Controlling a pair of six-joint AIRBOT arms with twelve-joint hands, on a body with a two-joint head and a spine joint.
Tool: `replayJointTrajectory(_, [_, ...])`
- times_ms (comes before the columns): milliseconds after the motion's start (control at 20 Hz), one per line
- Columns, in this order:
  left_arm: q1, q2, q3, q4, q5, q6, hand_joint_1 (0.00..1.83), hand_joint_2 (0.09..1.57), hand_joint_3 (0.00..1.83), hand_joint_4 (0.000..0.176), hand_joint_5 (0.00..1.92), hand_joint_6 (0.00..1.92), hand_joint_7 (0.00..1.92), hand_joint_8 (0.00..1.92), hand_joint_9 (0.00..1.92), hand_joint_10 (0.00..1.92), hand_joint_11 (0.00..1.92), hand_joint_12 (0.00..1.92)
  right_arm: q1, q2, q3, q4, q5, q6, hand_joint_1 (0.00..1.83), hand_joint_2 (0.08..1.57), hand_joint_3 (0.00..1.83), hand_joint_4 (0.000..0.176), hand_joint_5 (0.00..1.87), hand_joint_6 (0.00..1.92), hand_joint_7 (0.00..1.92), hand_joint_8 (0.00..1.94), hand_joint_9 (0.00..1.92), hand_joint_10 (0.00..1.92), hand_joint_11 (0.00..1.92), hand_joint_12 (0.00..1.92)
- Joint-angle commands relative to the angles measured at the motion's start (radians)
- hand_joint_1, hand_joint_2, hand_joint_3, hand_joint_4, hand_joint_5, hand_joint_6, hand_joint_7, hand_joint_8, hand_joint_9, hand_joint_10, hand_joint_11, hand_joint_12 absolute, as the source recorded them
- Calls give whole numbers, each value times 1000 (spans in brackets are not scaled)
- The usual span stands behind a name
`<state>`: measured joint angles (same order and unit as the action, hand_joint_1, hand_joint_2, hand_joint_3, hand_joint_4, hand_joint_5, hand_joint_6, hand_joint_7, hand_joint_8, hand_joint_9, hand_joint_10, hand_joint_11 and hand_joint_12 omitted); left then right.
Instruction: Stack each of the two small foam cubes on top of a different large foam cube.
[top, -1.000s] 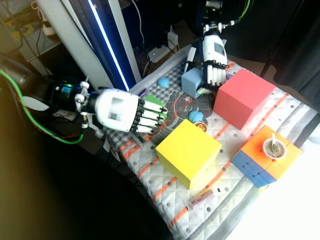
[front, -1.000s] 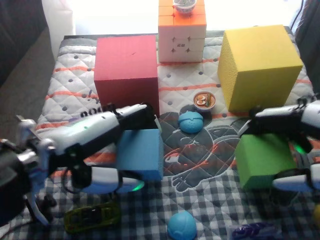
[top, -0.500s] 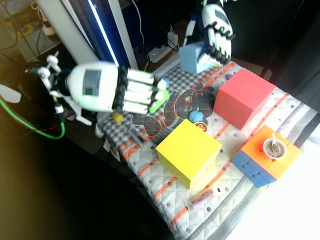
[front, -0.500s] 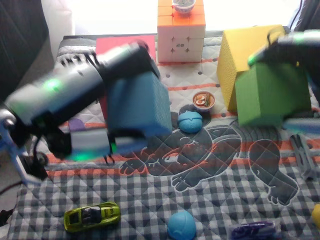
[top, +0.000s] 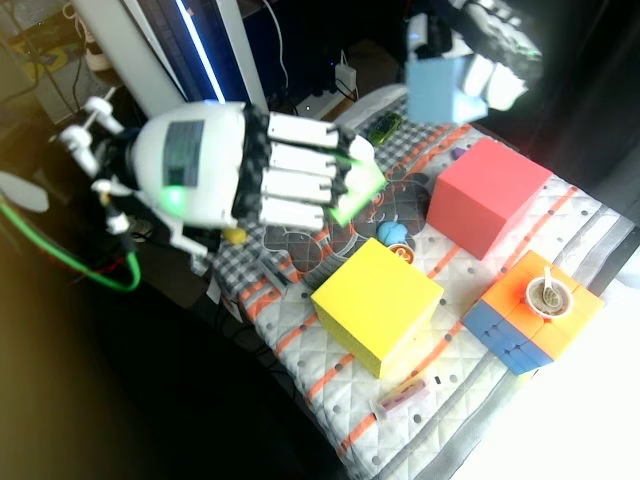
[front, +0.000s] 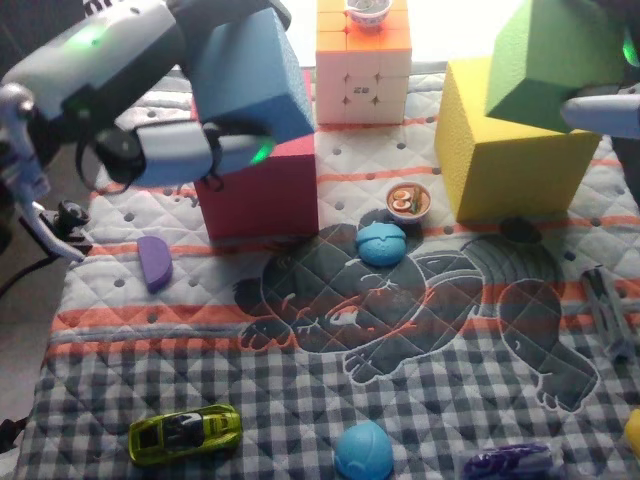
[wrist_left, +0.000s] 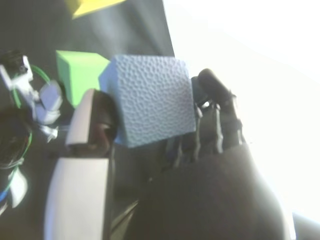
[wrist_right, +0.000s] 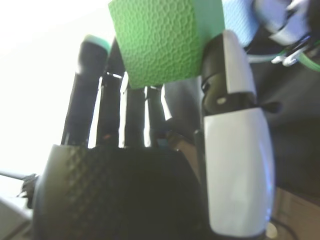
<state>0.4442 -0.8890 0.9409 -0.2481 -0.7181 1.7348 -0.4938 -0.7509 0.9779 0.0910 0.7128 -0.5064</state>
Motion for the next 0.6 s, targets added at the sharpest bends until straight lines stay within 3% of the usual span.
replayJointTrajectory(0, [-25,-6,14,0,-80,-1,1188,1207,1,0,159,547,250,385,122,1006,10,1764,25,-4,12,16,66,5,1125,1324,0,0,495,1610,712,1529,725,1646,794,1920])
replayJointTrajectory(50, [-47,-22,48,-27,-41,-1,1300,1196,0,0,200,226,282,148,121,804,0,1657,55,-29,48,47,11,5,1112,1318,0,0,537,1595,695,1519,666,1680,748,1921])
replayJointTrajectory(100, [-49,-24,53,-30,-38,-1,1286,1197,0,0,176,116,219,62,74,705,0,1545,58,-31,51,51,5,5,1099,1325,1,3,542,1607,665,1542,579,1683,663,1921])
replayJointTrajectory(150, [-58,-32,66,-42,-24,-1,1262,1195,0,0,290,176,369,129,161,964,0,1708,68,-35,55,80,-11,5,1098,1331,1,0,524,1602,668,1567,564,1709,655,1921])
replayJointTrajectory(200, [-64,-35,75,-52,-15,-1,1179,1207,2,0,298,195,327,86,55,886,0,1652,73,-37,56,102,-21,5,1092,1337,2,0,516,1607,656,1589,534,1717,616,1921])
replayJointTrajectory(300, [-73,-43,95,-86,4,16,1147,1240,2,0,269,353,396,146,133,1176,41,1834,83,-50,73,114,-46,5,1092,1335,0,0,524,1601,657,1581,525,1664,539,1921])
replayJointTrajectory(400, [-75,-54,117,-108,28,19,1110,1250,1,0,166,141,263,55,122,1004,1,1768,90,-63,91,121,-66,5,1090,1342,2,0,503,1638,653,1576,559,1627,585,1921])
replayJointTrajectory(500, [-74,-73,141,-133,53,19,1097,1223,0,0,311,90,303,709,310,1432,284,1869,97,-77,108,128,-94,5,1121,1328,0,0,486,1619,716,1527,592,1629,593,1921])
replayJointTrajectory(550, [-66,-83,147,-144,58,19,1081,1219,0,0,304,84,338,1173,394,1627,399,1911,100,-77,114,127,-110,5,1127,1325,0,0,483,1610,725,1526,588,1636,582,1921])
